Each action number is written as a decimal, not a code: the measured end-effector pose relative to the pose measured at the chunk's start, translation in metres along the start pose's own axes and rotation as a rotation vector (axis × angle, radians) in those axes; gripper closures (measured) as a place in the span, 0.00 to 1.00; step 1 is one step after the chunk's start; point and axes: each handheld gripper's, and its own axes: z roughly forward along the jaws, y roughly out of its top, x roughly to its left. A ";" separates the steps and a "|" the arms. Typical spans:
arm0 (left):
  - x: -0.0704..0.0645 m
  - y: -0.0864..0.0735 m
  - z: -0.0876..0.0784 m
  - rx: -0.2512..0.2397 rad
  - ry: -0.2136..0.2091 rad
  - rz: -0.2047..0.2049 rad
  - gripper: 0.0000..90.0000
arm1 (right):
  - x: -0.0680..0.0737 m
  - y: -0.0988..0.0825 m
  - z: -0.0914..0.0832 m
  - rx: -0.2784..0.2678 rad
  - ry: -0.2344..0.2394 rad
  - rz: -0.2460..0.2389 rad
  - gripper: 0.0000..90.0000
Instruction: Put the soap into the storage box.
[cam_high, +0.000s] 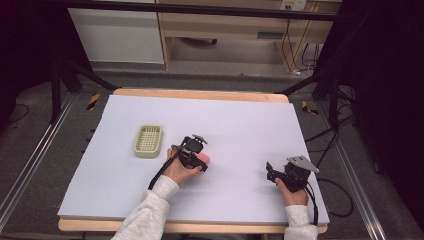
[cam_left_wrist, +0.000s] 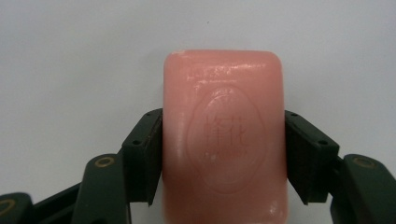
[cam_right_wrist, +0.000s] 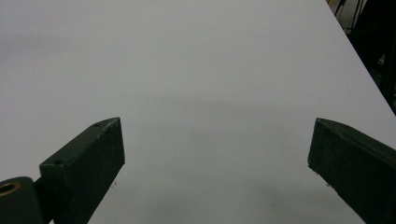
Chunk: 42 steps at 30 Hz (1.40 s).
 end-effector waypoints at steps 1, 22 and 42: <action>0.000 0.000 0.000 0.001 0.000 -0.001 0.41 | 0.000 0.000 0.000 0.000 0.001 0.001 0.05; 0.005 -0.001 -0.034 -0.035 -0.001 0.028 0.41 | 0.000 0.000 0.000 0.002 0.001 0.002 0.05; 0.045 -0.010 -0.069 -0.088 0.045 -0.044 0.41 | 0.000 0.000 0.000 0.003 0.002 0.005 0.05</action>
